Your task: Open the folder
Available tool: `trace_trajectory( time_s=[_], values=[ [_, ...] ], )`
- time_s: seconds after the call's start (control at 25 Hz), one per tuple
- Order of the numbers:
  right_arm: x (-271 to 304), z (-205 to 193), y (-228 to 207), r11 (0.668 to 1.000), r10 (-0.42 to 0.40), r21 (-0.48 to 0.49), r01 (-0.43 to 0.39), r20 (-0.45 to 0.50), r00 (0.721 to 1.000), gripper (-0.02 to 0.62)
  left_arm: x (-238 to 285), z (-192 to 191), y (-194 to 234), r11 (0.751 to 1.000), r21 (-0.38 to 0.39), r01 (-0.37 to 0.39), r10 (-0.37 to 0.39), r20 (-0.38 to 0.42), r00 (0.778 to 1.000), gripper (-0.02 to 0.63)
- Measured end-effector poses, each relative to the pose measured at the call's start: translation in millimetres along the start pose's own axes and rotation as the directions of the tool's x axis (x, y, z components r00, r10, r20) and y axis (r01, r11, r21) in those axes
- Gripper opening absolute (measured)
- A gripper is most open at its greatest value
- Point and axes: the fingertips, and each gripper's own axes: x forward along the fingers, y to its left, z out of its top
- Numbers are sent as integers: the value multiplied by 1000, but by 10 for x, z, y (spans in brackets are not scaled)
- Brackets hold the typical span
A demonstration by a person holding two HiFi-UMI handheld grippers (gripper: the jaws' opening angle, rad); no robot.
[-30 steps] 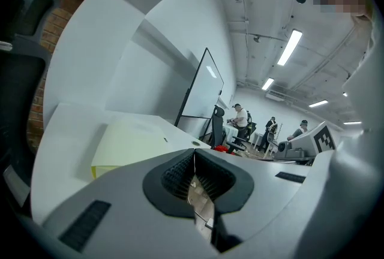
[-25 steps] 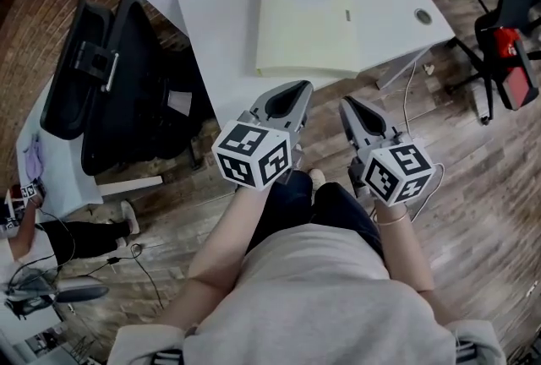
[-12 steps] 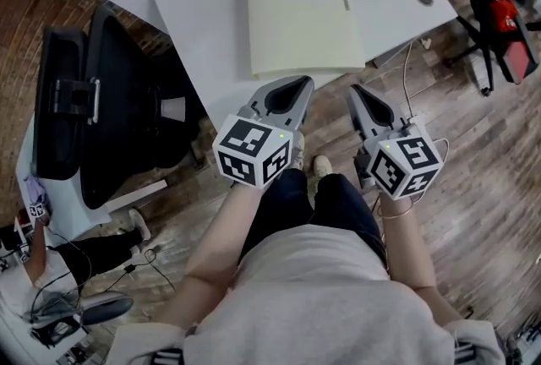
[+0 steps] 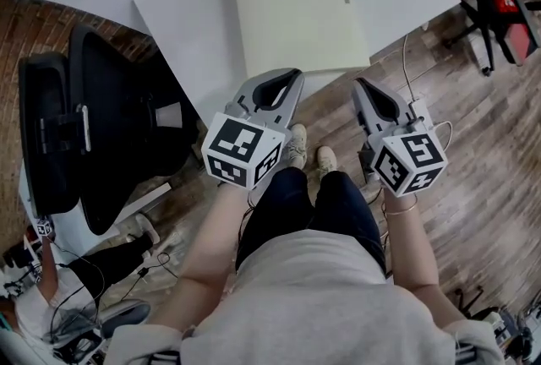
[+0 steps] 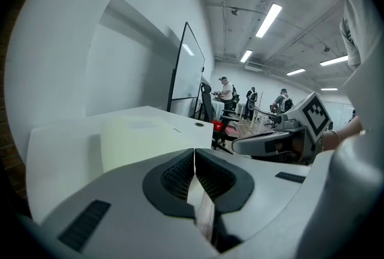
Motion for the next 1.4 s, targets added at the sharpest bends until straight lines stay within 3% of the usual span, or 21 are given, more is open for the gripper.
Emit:
trace_trajectory(
  time_s=[0.2, 0.48, 0.56, 0.6, 0.84, 1.12, 1.32, 1.4],
  values=[
    [98, -22, -55, 999, -20, 25, 20, 4, 1000, 21, 101, -62, 112, 996, 92, 5, 0, -52, 999, 20],
    [146, -43, -110, 998, -49, 40, 49, 2, 999, 21, 186, -110, 134, 965, 261, 11, 20, -116, 993, 25],
    [148, -52, -140, 997, -61, 43, 60, -1, 998, 21, 220, -129, 142, 960, 280, 14, 23, -130, 991, 132],
    [148, -57, -154, 997, -66, 45, 66, -2, 998, 21, 237, -144, 147, 957, 290, 17, 25, -140, 990, 153],
    [166, -90, -205, 995, -87, 56, 87, -10, 996, 21, 321, -209, 190, 928, 371, 26, 43, -176, 983, 199],
    [203, -120, -302, 992, -104, 65, 106, -23, 994, 21, 463, -324, 156, 843, 534, 70, 76, -246, 966, 247],
    [191, -152, -355, 991, -113, 68, 114, -32, 993, 21, 530, -435, 150, 751, 653, 97, 124, -284, 951, 247],
    [174, -163, -375, 990, -115, 74, 117, -34, 993, 21, 550, -462, 144, 741, 664, 98, 136, -292, 947, 247]
  ],
)
